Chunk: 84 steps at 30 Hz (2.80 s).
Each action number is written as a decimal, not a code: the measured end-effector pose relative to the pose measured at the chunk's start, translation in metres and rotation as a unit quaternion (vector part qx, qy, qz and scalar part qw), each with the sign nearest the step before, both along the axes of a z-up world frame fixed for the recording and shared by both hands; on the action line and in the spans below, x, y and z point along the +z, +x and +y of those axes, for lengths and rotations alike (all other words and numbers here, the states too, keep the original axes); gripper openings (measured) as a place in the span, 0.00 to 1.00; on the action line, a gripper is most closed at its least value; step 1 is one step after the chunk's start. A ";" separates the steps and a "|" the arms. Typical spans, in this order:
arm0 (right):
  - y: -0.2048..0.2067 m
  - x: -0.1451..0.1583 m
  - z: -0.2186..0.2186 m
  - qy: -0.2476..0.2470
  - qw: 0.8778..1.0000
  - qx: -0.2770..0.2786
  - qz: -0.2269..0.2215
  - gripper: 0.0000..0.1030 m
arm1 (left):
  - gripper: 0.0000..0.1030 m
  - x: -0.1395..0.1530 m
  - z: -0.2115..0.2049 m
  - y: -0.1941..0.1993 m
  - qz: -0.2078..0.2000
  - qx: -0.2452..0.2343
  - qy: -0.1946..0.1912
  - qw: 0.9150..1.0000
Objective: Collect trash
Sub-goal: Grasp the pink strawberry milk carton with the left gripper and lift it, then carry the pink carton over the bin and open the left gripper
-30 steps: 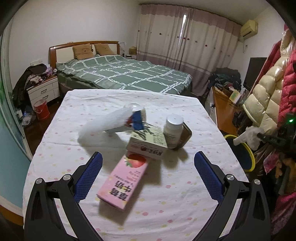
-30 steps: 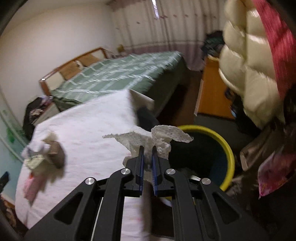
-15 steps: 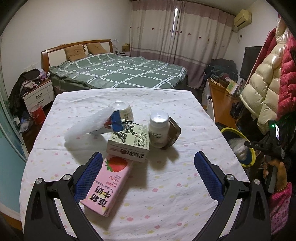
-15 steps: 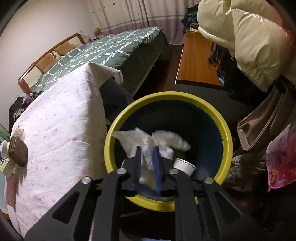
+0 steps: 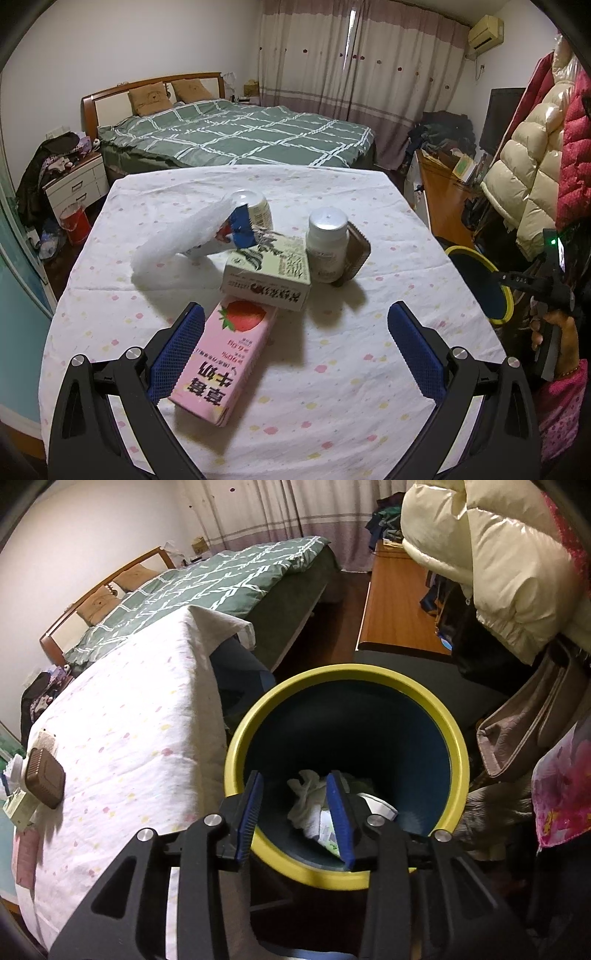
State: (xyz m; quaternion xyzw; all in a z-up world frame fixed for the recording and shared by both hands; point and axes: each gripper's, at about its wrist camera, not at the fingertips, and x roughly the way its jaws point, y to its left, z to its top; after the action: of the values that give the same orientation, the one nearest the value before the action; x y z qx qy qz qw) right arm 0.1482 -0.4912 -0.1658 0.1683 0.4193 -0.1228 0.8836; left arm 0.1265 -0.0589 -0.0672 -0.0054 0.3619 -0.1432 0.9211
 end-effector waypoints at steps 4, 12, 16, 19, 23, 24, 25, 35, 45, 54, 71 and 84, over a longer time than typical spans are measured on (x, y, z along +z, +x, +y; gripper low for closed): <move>-0.002 0.002 0.009 0.000 1.000 0.007 -0.003 0.35 | 0.95 -0.013 0.010 0.000 0.006 -0.006 0.018 1.000; 0.005 0.003 0.027 0.000 1.000 0.023 0.000 0.35 | 0.94 -0.049 0.029 0.006 0.040 -0.028 0.052 0.997; 0.009 0.002 0.033 0.000 0.999 0.032 0.001 0.35 | 0.90 -0.064 0.038 0.009 0.059 -0.035 0.059 0.996; 0.011 0.001 0.036 0.001 0.999 0.036 0.001 0.35 | 0.84 -0.073 0.044 0.011 0.076 -0.039 0.058 0.995; 0.012 -0.001 0.038 0.002 0.999 0.039 0.002 0.35 | 0.73 -0.083 0.050 0.013 0.092 -0.043 0.046 0.994; 0.012 -0.001 0.039 0.002 0.999 0.040 0.002 0.35 | 0.71 -0.084 0.051 0.014 0.093 -0.042 0.044 0.994; 0.012 -0.001 0.040 0.002 0.999 0.041 0.002 0.35 | 0.70 -0.085 0.052 0.013 0.092 -0.041 0.044 0.994; 0.010 -0.002 0.044 0.006 0.999 0.046 0.002 0.35 | 0.53 -0.082 0.059 0.009 0.074 -0.033 0.030 0.996; 0.007 0.001 0.048 0.007 0.999 0.052 -0.005 0.35 | 0.49 -0.053 0.047 -0.004 0.012 -0.046 0.064 0.997; 0.001 0.001 0.050 0.008 0.999 0.053 -0.008 0.35 | 0.48 -0.015 0.039 -0.023 -0.055 -0.039 0.099 0.993; -0.022 0.012 0.048 0.005 0.998 0.046 -0.032 0.35 | 0.48 0.042 0.008 -0.045 -0.093 -0.095 0.062 0.989; -0.080 0.025 0.007 -0.035 0.998 -0.008 -0.050 0.37 | 0.48 0.055 -0.127 -0.008 -0.082 -0.235 0.022 0.968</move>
State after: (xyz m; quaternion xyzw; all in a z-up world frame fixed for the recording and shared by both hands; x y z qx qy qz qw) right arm 0.0682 -0.4838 -0.1407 0.1465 0.3690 -0.1355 0.9077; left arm 0.1184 -0.1859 -0.0123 0.1121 0.2797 -0.3476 0.8879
